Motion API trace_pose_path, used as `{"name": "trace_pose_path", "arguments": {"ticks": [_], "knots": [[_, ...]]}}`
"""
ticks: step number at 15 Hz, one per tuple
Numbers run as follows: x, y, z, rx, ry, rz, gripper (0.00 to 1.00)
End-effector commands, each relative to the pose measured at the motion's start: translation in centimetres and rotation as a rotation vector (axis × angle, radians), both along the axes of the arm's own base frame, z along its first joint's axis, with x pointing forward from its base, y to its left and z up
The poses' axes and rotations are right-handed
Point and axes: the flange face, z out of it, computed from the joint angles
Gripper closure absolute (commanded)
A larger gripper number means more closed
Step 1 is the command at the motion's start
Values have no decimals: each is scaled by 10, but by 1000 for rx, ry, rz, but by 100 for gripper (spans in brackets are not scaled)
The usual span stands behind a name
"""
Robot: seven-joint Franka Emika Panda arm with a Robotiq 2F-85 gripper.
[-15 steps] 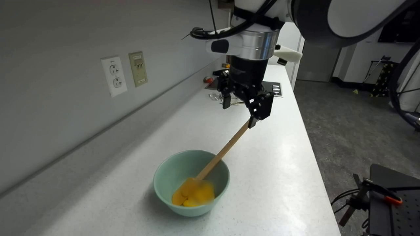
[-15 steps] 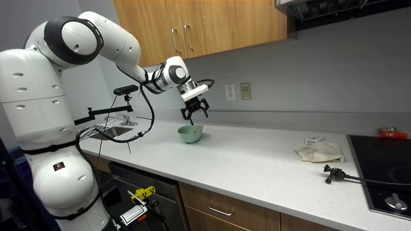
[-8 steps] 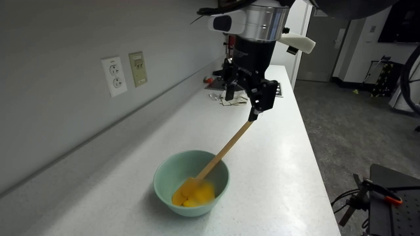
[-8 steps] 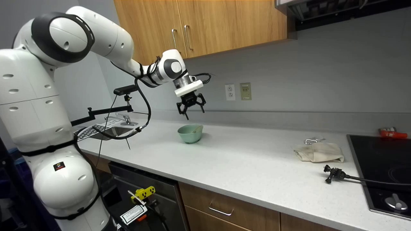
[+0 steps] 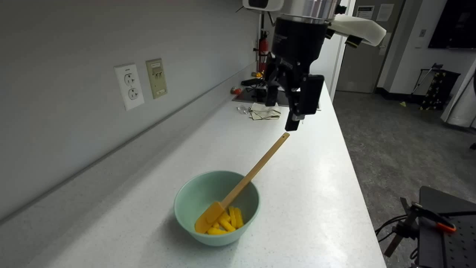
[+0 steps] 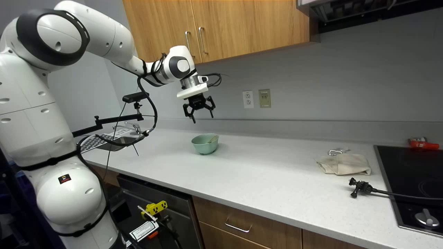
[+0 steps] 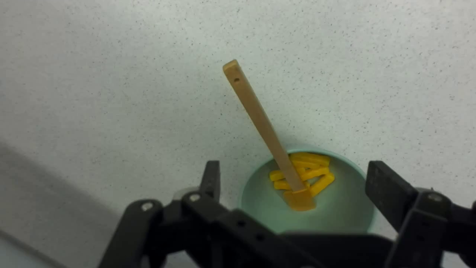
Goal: Use the wooden spoon to mix in the bowl
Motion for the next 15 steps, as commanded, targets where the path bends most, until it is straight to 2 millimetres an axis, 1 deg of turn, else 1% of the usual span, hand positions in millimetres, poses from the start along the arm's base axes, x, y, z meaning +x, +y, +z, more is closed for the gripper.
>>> {"name": "trace_pose_path", "arguments": {"ticks": [1,4,8,10,13,15], "knots": [[-18,-13,15,30,5,-87,0],[-34,-24,23,62,-1,-132,0],[-61,-37,29,113,12,-163,0],[-70,-46,35,144,2,-189,0],[-77,-61,50,204,-40,-245,0],[-78,-71,64,252,-77,-292,0]]}}
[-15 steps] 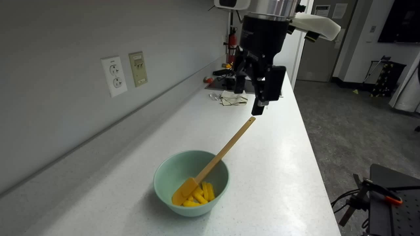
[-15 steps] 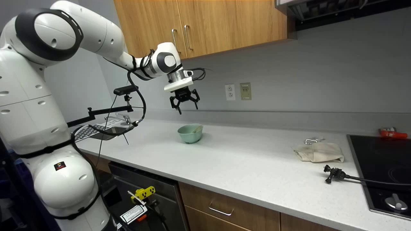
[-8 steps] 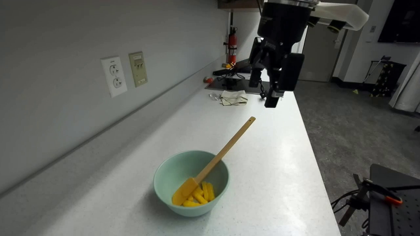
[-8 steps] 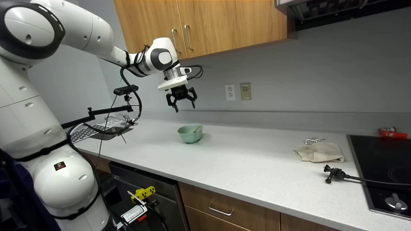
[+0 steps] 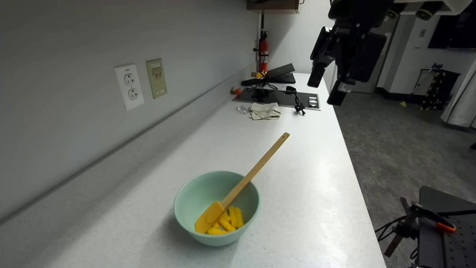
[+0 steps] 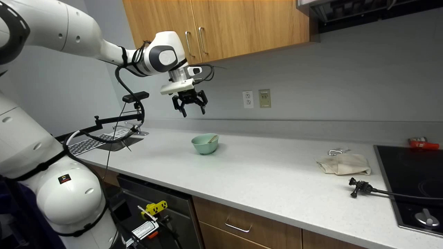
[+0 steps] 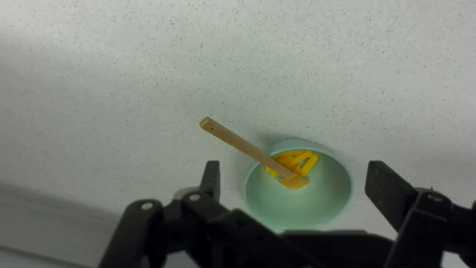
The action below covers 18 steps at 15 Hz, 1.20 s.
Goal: Use the wooden spoon to mix in the bowl
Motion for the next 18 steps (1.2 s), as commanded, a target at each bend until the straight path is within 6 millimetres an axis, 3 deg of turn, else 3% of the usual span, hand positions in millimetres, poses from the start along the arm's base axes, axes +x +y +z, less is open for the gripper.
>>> {"name": "trace_pose_path", "arguments": {"ticks": [1,5,6,18], "knots": [[-12,-18,26,98,-58,-86,0],[-8,-30,45,178,-84,-160,0],[-4,-26,36,125,-67,-123,0],[-4,-31,40,141,-74,-146,0]]}}
